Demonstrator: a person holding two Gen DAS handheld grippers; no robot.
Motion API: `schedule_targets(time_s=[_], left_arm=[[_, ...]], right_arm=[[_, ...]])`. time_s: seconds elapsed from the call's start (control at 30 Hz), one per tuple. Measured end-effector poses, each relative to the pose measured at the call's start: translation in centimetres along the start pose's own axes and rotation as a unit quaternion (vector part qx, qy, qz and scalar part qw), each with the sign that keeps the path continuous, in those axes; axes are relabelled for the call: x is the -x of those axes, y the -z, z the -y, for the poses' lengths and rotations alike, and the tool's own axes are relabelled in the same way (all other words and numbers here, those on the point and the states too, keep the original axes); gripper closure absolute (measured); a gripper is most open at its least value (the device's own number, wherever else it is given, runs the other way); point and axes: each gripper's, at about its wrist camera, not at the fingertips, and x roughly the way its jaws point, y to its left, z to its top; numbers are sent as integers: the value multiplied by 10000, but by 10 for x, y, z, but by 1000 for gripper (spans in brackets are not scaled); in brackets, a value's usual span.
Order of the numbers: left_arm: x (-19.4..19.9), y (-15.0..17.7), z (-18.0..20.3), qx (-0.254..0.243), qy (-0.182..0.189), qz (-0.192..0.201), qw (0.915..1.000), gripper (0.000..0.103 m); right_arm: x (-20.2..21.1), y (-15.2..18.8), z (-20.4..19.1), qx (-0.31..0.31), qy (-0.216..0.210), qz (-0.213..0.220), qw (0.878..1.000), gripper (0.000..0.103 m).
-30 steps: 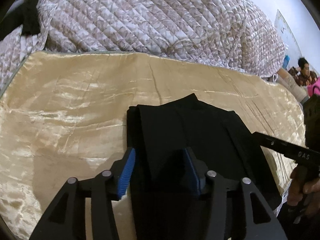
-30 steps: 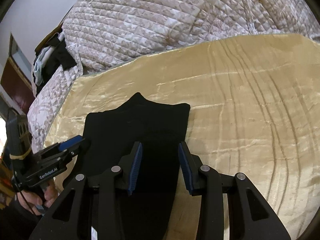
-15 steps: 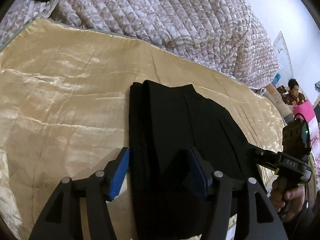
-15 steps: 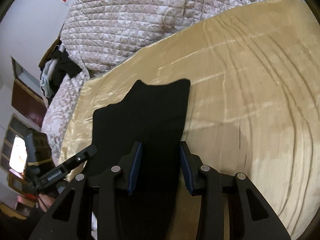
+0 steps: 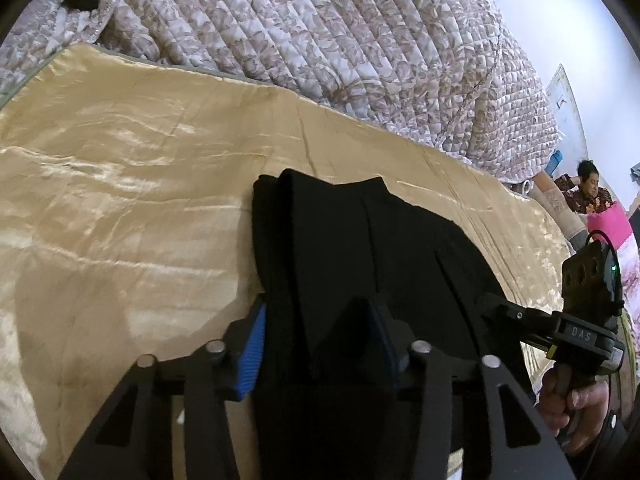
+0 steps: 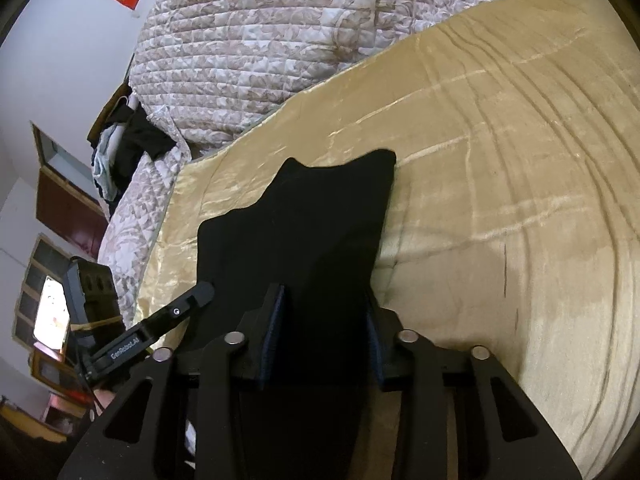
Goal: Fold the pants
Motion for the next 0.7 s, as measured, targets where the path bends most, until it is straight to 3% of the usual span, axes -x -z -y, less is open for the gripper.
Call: schedule_targets(time_s=[0.33,0.5,0.7], left_arm=[[-1,-6,9,-133,-360,34,9993,70],[9,-10,15,-243,-327,138,9991,80],[21,-17,29,-433,-262,267,9984,84]], right_arm=[[-4,-2,-3,47,188,37,9998,79],[1,-3,-12,153,247,124,9995,85],[10,-8,-29,278,166,249,9992,86]])
